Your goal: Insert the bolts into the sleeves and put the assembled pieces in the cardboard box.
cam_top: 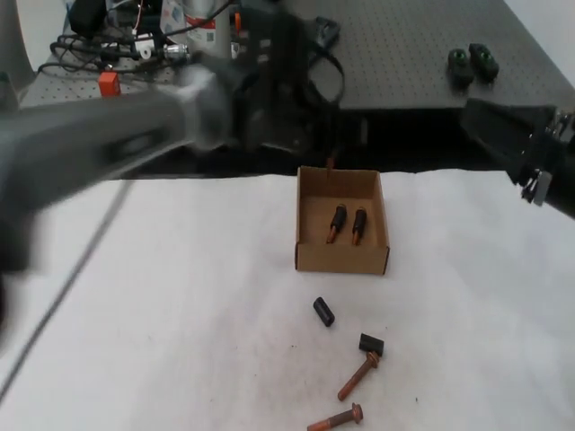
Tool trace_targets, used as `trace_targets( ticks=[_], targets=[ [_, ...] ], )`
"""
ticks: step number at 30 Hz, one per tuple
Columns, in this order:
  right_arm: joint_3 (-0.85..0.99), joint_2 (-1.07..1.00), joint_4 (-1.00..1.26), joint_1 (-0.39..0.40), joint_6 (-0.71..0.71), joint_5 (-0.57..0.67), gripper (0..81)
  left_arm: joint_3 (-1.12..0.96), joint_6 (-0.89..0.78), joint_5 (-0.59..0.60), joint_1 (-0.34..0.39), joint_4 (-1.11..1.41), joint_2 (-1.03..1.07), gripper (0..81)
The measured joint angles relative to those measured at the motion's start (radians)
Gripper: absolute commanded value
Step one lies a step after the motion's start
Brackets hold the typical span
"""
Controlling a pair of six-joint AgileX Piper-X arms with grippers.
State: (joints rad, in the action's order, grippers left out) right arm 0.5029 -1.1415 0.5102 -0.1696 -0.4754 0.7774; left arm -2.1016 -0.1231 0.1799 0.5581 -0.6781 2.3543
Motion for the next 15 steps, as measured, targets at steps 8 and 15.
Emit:
trace_targets(
  ticks=[8, 15],
  targets=[
    [0.000, 0.000, -0.074, 0.000, 0.031, -0.010, 41.2, -0.175, 0.018, -0.003, 0.000, -0.190, 0.154, 1.0],
    [0.000, 0.000, -0.124, 0.000, 0.060, -0.024, 41.2, -0.186, 0.020, -0.003, 0.003, -0.237, 0.160, 33.0]
  ],
)
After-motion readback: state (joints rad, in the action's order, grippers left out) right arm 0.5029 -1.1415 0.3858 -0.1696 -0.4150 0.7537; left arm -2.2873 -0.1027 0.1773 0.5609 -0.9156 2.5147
